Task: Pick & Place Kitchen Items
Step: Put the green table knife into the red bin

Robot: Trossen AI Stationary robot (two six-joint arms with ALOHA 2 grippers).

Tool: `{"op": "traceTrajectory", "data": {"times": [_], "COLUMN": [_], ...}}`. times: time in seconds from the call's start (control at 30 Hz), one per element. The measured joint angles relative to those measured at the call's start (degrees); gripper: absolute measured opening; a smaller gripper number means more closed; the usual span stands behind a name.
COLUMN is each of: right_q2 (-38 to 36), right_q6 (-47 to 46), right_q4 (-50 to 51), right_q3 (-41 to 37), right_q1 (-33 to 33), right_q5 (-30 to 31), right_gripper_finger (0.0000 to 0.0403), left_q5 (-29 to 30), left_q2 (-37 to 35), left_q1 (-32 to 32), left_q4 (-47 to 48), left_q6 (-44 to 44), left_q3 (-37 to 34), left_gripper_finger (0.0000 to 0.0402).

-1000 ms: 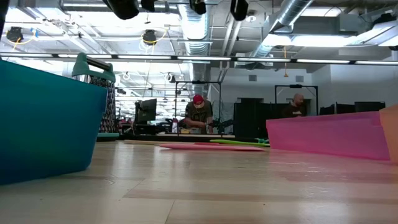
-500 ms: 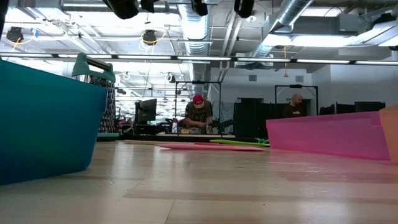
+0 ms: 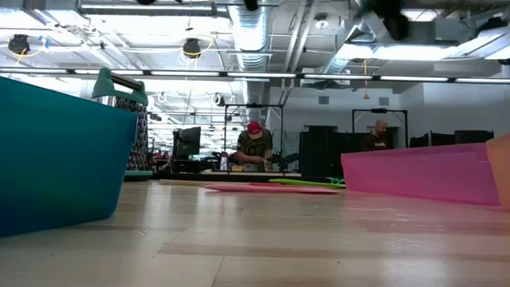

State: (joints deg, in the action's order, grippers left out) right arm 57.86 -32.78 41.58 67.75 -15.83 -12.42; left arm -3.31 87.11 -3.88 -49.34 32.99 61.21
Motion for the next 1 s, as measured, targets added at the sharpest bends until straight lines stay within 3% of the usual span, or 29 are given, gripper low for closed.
{"op": "traceTrajectory", "data": {"times": [0.13,0.23,0.53,1.0], "right_q2": [-0.8,0.6,8.9,13.5], "right_q6": [0.6,1.5,7.2,13.4], "right_q4": [23.1,28.6,28.4,20.1], "right_q3": [-0.9,-4.2,-13.0,-20.2], "right_q1": [-1.6,-3.0,-4.3,-4.1], "right_q5": [10.5,12.5,14.5,13.9], "right_gripper_finger": [0.0023,0.0023,0.0023,0.0023], "left_q5": [0.3,1.4,1.8,1.4], "left_q2": [-3.8,-6.5,-11.9,-16.7], "left_q1": [0.0,0.0,0.0,0.0], "left_q4": [11.5,17.3,28.1,30.6], "left_q6": [-2.4,-2.7,-2.7,-6.9], "left_q3": [0.0,0.0,-0.1,-0.1], "left_gripper_finger": [0.0178,0.0171,0.0139,0.0126]}}
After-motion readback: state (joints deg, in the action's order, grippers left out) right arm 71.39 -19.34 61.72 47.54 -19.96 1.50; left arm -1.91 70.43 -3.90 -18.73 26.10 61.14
